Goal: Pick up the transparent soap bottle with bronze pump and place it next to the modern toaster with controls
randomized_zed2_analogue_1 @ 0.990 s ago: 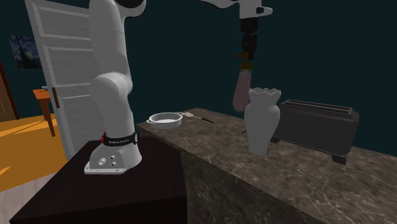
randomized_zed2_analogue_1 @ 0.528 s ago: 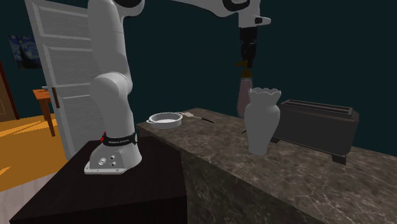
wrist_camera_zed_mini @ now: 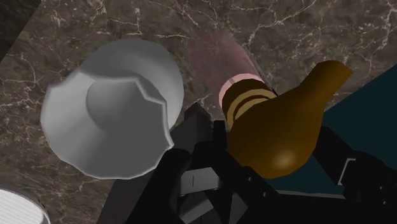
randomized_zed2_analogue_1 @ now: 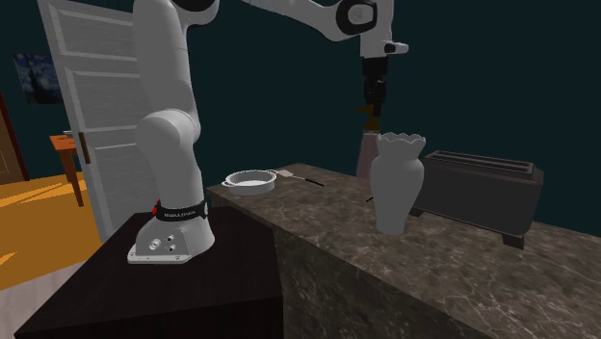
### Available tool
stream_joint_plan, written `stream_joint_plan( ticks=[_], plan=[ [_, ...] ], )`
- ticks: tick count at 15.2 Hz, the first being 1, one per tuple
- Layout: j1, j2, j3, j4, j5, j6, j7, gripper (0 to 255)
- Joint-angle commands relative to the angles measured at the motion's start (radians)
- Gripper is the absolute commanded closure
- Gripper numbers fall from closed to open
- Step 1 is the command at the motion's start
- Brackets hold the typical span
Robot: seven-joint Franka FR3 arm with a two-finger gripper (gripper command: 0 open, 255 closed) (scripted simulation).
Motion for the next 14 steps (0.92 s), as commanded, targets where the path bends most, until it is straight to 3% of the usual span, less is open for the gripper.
stream_joint_plan(
  ticks=[1,11,14],
  plan=[
    [0.000,0.003,0.000,-0.024,0.001,0.028,-0.003,255],
    [0.001,0.026,0.001,-0.130,0.003,0.158,-0.011,255],
    [0.001,0.026,0.001,-0.130,0.003,0.158,-0.011,255]
  ],
)
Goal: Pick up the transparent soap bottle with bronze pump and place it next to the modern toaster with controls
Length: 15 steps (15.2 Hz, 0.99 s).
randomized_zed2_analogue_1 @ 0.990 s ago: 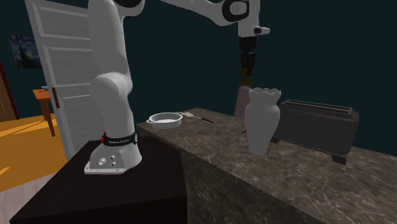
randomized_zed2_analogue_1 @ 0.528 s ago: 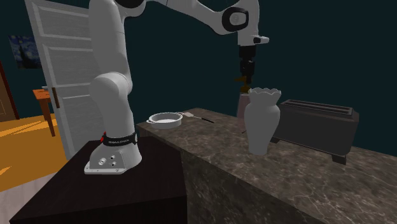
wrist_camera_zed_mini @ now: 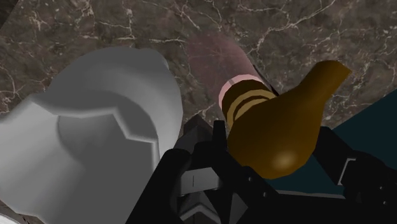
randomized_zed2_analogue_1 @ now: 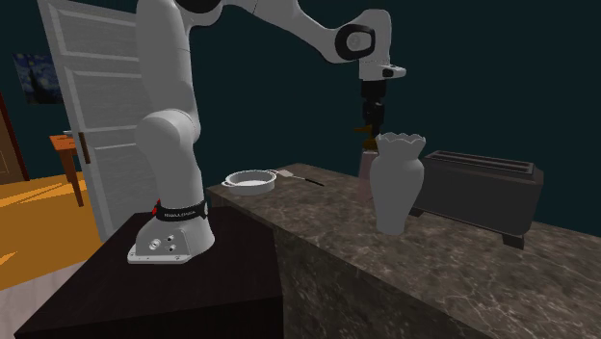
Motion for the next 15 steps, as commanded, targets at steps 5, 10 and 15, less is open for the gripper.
stream_joint_plan(
  ticks=[5,10,15],
  plan=[
    [0.000,-0.001,0.000,-0.001,0.000,0.002,0.000,0],
    [0.000,-0.001,0.000,-0.001,0.000,0.002,0.000,0],
    [-0.005,-0.040,-0.005,0.078,0.001,-0.117,-0.001,0]
  ],
)
